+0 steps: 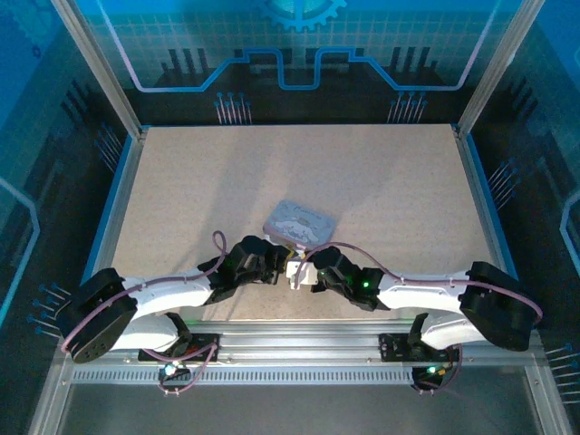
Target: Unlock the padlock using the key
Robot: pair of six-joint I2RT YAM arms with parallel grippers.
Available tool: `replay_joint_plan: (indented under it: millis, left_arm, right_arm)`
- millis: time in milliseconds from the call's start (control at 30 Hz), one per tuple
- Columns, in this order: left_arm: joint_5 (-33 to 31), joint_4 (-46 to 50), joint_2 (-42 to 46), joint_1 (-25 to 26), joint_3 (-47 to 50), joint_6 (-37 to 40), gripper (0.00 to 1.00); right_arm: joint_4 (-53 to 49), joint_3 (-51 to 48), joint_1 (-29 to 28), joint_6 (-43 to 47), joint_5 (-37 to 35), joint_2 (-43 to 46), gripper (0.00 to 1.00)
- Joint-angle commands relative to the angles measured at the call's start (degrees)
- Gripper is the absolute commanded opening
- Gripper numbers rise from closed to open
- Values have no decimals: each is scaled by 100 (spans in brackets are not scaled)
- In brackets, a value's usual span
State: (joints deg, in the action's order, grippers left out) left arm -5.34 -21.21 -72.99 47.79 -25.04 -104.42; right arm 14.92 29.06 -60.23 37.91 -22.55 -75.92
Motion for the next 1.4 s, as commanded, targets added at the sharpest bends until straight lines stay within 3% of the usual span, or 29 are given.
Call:
replay_joint_plan:
  millis: [0,500,833,1367]
  left_arm:
    - [116,-76,189,-22,-113,158,0]
    - [130,-100,180,-22,-98,146,0]
    - [145,-125,162,-22,-120,152,0]
    - [825,-459,-19,-43,-383,406,0]
  right_arm:
    - [275,195,-68,135,-73,-63,23]
    - [248,269,24,243,-148,-20,23]
    - [177,365,20,300,-13,-161,0]
    - [592,697,134,1268,180,-760,0]
